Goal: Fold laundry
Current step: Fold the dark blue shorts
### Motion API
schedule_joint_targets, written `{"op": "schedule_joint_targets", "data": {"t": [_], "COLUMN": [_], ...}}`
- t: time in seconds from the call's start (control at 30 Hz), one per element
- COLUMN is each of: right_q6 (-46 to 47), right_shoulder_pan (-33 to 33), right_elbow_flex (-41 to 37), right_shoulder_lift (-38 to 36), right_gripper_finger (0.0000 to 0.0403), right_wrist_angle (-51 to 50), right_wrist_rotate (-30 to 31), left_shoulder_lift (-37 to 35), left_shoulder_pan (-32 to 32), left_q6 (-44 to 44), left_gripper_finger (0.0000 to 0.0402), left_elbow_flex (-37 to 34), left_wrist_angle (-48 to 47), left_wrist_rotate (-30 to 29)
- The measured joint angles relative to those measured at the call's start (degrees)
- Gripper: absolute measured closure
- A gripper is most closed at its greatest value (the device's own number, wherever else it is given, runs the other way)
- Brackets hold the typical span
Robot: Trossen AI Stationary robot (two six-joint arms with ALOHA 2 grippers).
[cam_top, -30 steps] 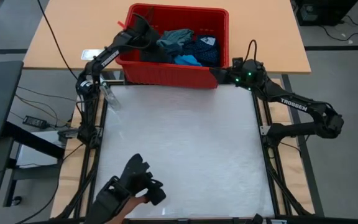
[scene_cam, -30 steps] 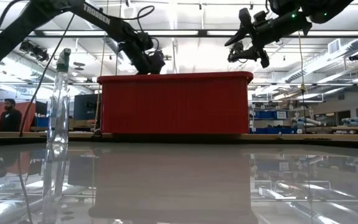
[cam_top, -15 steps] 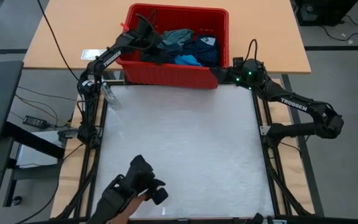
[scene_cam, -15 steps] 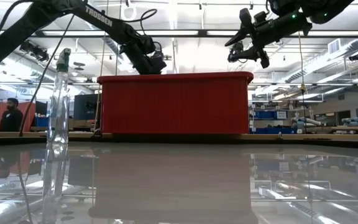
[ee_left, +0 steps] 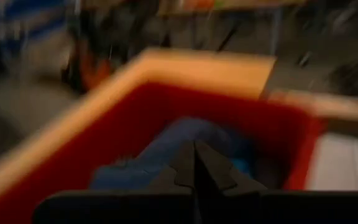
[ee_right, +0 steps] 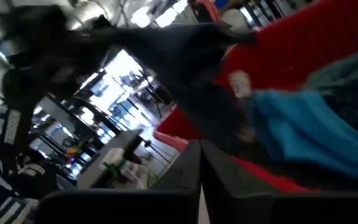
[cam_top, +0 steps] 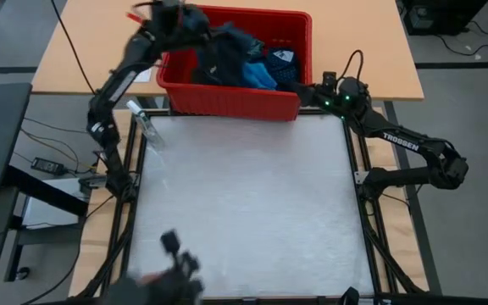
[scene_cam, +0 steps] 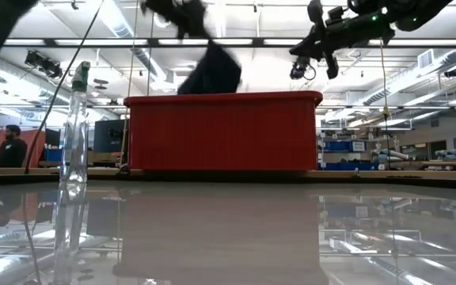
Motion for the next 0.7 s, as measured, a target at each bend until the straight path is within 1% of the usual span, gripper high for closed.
{"op": "schedule_joint_targets", "data": {"t": [0.07, 0.13, 0.27, 0.33, 0.4, 0.47, 0.53, 0.57, 0.63, 0.67, 0.7], "right_q6": [-0.6, -0.7, -1.6, -2.0, -2.2, -2.2, -1.9, -1.6, -1.1, -1.2, -1.6], "right_shoulder_pan": [0.0, 0.0, 0.0, 0.0, 0.0, 0.0, 0.1, 0.1, 0.2, 0.3, 0.4], "right_elbow_flex": [0.0, 0.0, 0.0, 0.0, 0.0, 0.0, 0.0, 0.0, 0.0, 0.0, 0.0], "right_shoulder_lift": [0.0, 0.0, 0.0, 0.0, 0.0, 0.0, 0.0, -0.1, -0.6, -1.0, -1.5], "right_gripper_finger": [0.0392, 0.0381, 0.0375, 0.0382, 0.039, 0.0395, 0.0397, 0.0396, 0.0393, 0.0392, 0.0392], "right_wrist_angle": [1.6, 2.2, 2.4, 2.2, 2.2, 2.1, 1.5, 0.7, -2.9, -5.4, -8.4], "right_wrist_rotate": [-1.2, -2.3, -6.1, -8.5, -11.2, -14.4, -17.9, -19.4, -21.0, -21.2, -21.0], "left_shoulder_lift": [-2.5, -4.9, -8.7, -9.9, -10.5, -10.3, -9.4, -8.9, -7.8, -7.4, -7.1], "left_shoulder_pan": [-2.3, -4.7, -10.1, -12.9, -15.3, -17.8, -21.4, -23.6, -28.2, -30.4, -32.2], "left_q6": [-0.1, -0.8, -4.3, -6.8, -10.5, -15.9, -20.3, -22.1, -26.1, -28.4, -30.2], "left_gripper_finger": [0.04, 0.04, 0.04, 0.0401, 0.0401, 0.0401, 0.0401, 0.0401, 0.0401, 0.0401, 0.0401], "left_elbow_flex": [3.1, 5.4, 6.6, 6.6, 6.6, 6.6, 5.4, 4.1, -0.2, -3.1, -6.5], "left_wrist_angle": [0.0, 0.1, -0.5, -3.0, -8.3, -15.1, -22.6, -25.8, -29.8, -30.2, -29.8], "left_wrist_rotate": [1.7, 3.8, 8.5, 9.6, 9.4, 6.8, 1.4, -2.4, -10.2, -12.6, -13.8]}}
